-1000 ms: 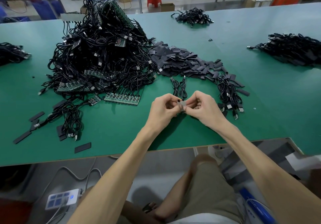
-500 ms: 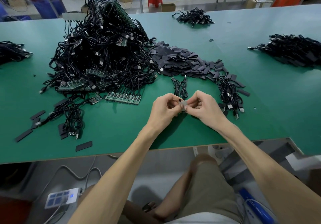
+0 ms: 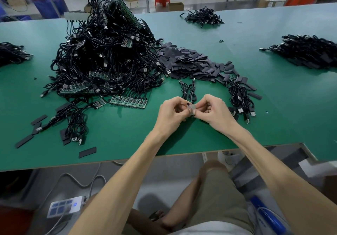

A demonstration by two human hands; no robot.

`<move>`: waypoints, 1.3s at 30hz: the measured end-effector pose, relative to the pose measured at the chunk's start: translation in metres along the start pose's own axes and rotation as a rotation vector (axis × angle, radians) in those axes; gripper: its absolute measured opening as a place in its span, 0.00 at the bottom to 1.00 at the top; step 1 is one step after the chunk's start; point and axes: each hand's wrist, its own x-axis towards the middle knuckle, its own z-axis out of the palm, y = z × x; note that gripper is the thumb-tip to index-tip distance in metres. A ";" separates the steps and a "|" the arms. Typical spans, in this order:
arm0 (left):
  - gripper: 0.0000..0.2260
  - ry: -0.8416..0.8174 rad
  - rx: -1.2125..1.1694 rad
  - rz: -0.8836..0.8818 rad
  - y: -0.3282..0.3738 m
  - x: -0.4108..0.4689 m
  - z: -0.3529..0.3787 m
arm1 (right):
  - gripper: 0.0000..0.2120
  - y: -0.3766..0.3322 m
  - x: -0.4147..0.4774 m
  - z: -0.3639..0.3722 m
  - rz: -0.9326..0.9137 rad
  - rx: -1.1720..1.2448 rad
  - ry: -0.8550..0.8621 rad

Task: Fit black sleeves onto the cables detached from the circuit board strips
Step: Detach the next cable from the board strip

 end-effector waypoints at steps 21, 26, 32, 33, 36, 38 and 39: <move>0.05 0.001 0.000 -0.030 0.005 -0.002 0.002 | 0.10 -0.001 0.000 0.000 0.004 -0.036 -0.007; 0.04 0.001 0.023 -0.034 0.006 -0.002 0.002 | 0.09 0.004 0.001 -0.001 0.013 -0.012 0.002; 0.01 0.132 0.097 -0.003 0.005 -0.005 0.004 | 0.08 0.003 0.002 -0.003 0.046 0.231 0.135; 0.01 0.174 0.113 0.001 0.005 -0.005 0.003 | 0.07 0.003 0.002 -0.004 0.052 0.271 0.164; 0.04 0.324 0.051 -0.014 0.002 -0.006 -0.004 | 0.06 0.004 0.004 -0.007 0.070 0.365 0.251; 0.04 0.448 -0.033 -0.050 0.000 -0.006 -0.009 | 0.06 0.007 0.004 -0.010 0.079 0.431 0.323; 0.04 0.502 -0.033 -0.062 0.000 -0.006 -0.011 | 0.05 0.008 0.005 -0.011 0.082 0.463 0.360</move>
